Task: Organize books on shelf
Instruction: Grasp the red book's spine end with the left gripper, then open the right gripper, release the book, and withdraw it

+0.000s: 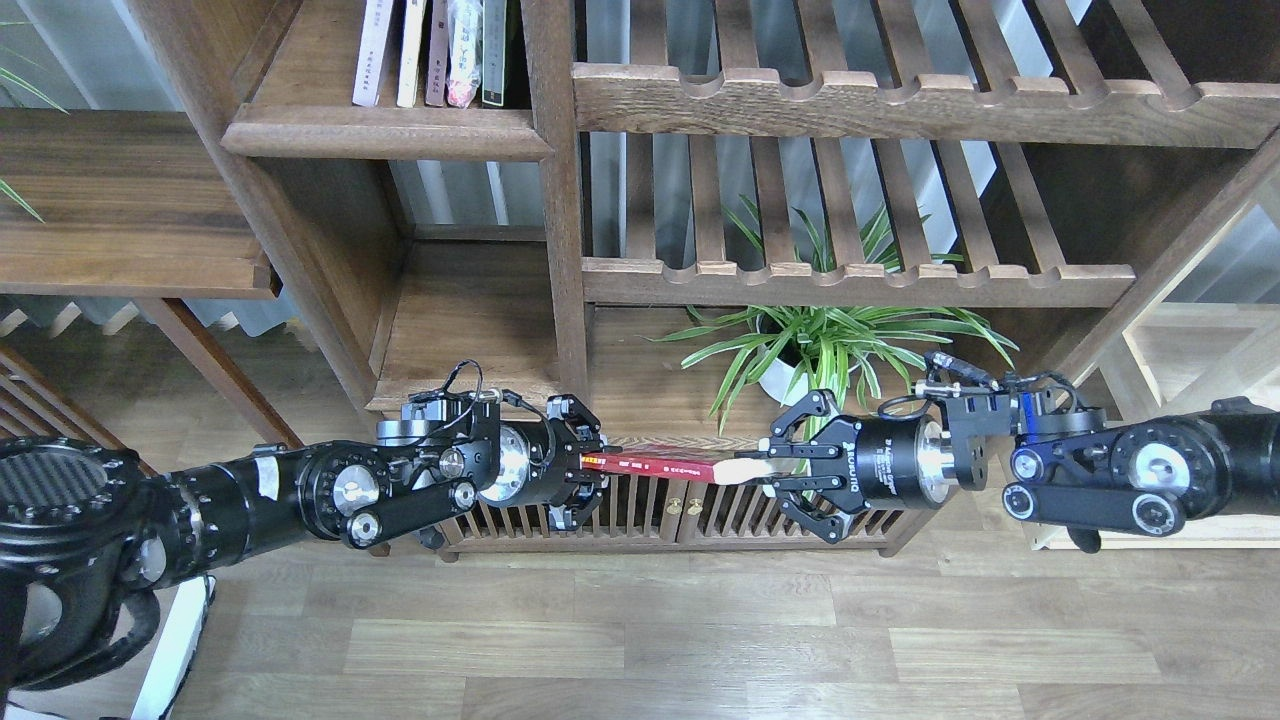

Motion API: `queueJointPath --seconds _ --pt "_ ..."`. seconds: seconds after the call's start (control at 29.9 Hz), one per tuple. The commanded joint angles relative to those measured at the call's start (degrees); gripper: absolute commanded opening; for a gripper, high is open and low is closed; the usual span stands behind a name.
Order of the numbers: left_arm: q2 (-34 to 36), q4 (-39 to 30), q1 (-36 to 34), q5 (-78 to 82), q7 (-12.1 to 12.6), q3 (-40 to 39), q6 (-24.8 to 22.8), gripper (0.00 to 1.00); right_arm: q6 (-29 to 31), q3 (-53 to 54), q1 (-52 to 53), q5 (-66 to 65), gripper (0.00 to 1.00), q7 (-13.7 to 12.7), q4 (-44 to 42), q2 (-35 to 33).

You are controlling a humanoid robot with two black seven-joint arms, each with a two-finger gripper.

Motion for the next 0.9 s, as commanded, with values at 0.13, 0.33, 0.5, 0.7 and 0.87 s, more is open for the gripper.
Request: queueJointPath --seconds 0.13,0.33,0.5,0.7,0.87 --pt "0.01 -0.36 0.35 -0.13 0.28 -0.25 0.03 0.0 0.21 -0.13 -0.45 3.09 0.54 -0.06 -0.82 -0.83" --pt "0.01 -0.8 0.53 -0.39 0.37 -0.96 0.03 0.0 3.27 1.1 -3.09 3.62 0.83 -0.06 -3.54 -4.08" --pt "0.01 -2.2 0.44 -1.71 0.28 -1.22 -0.24 0.0 9.25 3.47 -4.67 4.85 1.0 -0.06 -7.49 -9.88" --pt "0.01 -6.5 0.0 -2.5 0.2 -4.12 -0.77 0.0 12.42 8.74 -11.43 6.08 0.99 -0.06 -16.46 -15.07" --pt "0.01 -11.34 -0.61 -2.5 0.37 -6.31 -0.85 0.0 12.25 12.69 -20.92 6.52 0.99 -0.06 -24.28 -16.31"
